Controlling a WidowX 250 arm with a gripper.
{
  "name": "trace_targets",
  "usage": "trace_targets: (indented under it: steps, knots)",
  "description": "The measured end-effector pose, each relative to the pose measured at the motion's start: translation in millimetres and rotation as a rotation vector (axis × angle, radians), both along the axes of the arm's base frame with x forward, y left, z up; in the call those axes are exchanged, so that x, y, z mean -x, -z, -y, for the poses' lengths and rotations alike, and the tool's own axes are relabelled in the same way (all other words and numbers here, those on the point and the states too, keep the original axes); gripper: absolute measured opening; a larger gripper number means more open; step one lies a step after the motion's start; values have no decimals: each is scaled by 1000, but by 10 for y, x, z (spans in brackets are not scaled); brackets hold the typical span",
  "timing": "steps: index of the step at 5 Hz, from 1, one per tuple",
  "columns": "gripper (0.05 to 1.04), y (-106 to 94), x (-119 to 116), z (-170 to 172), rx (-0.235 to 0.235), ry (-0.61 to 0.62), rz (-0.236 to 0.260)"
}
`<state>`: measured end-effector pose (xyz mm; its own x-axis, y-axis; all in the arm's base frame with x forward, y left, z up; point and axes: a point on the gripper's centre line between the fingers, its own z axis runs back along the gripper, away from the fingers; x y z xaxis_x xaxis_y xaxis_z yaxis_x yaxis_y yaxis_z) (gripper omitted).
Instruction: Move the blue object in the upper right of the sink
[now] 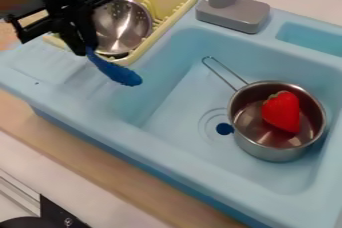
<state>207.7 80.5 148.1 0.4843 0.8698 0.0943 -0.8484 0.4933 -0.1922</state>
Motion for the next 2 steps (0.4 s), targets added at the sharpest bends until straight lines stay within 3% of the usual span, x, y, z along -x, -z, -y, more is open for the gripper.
trace_targets:
  steps: [2]
  knots:
    - [66,-128,-165,513,19,-56,48]
